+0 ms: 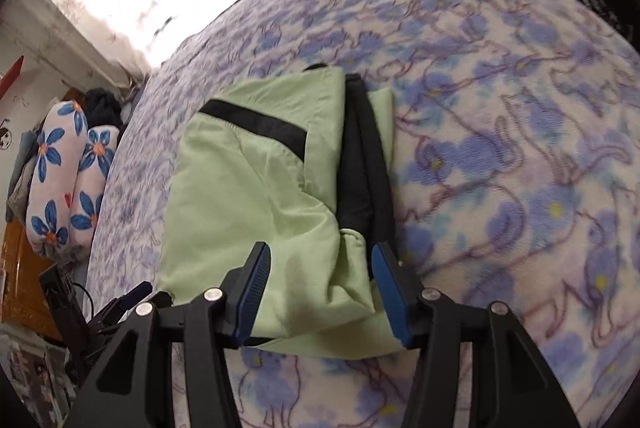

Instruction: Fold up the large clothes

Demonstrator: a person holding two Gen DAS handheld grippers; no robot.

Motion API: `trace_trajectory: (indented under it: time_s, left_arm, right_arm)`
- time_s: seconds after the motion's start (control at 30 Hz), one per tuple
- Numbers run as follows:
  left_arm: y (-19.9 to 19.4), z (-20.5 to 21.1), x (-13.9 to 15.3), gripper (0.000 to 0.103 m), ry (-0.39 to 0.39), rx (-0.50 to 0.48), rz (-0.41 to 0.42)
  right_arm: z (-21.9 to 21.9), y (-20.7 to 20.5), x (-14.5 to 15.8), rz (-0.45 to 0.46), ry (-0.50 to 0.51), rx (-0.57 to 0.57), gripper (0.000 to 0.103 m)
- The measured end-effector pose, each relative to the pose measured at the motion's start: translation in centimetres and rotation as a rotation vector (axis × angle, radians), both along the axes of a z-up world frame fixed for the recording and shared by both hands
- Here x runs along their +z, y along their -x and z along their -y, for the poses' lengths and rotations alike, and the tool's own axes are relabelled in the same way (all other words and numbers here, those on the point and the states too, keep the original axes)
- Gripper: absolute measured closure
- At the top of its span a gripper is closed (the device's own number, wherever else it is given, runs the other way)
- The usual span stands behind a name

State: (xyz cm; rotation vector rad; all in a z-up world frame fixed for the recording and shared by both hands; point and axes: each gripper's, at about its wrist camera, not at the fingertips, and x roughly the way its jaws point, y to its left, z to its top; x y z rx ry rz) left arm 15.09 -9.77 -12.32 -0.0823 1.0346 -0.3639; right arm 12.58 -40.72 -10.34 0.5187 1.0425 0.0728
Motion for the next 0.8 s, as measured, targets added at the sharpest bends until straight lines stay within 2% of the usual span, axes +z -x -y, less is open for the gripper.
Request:
trace_trajectory:
  time_s: [0.23, 0.3, 0.33, 0.4, 0.43, 0.5, 0.6, 0.67, 0.73, 0.8]
  left_arm:
    - [-0.4, -0.1, -0.6, 0.016, 0.017, 0.005, -0.014]
    - [-0.5, 0.0, -0.7, 0.016, 0.021, 0.004, -0.021]
    - [-0.5, 0.0, -0.8, 0.016, 0.024, 0.004, -0.024]
    - [-0.6, 0.1, -0.9, 0.016, 0.028, 0.004, -0.033]
    - [-0.7, 0.2, -0.9, 0.016, 0.031, 0.005, -0.039]
    - [-0.7, 0.2, -0.9, 0.016, 0.035, 0.010, -0.043]
    - [-0.4, 0.5, -0.3, 0.016, 0.034, -0.002, -0.029]
    - [0.0, 0.9, 0.2, 0.016, 0.036, -0.025, -0.009]
    - [0.2, 1.5, 0.4, 0.016, 0.042, -0.048, 0.001]
    - [0.4, 2.1, 0.1, 0.016, 0.031, -0.065, -0.004]
  right_arm:
    - [-2.0, -1.3, -1.1, -0.027, 0.065, 0.118, 0.062]
    - [-2.1, -1.7, -2.0, -0.054, 0.089, 0.130, 0.068]
    - [-2.0, -1.9, -2.6, -0.066, 0.094, 0.133, 0.076]
    - [-1.8, -1.9, -3.2, -0.076, 0.092, 0.148, 0.082]
    - [-1.9, -1.8, -3.2, -0.070, 0.095, 0.156, 0.088]
    - [-2.2, -1.3, -2.6, -0.044, 0.107, 0.161, 0.095]
    - [-2.2, 0.7, 1.5, 0.076, 0.156, 0.125, 0.099]
    - [-1.3, 2.0, 4.0, 0.136, 0.152, 0.087, 0.100]
    - [-0.6, 2.6, 4.6, 0.140, 0.156, 0.076, 0.101]
    - [0.1, 3.0, 3.2, 0.086, 0.200, 0.051, 0.102]
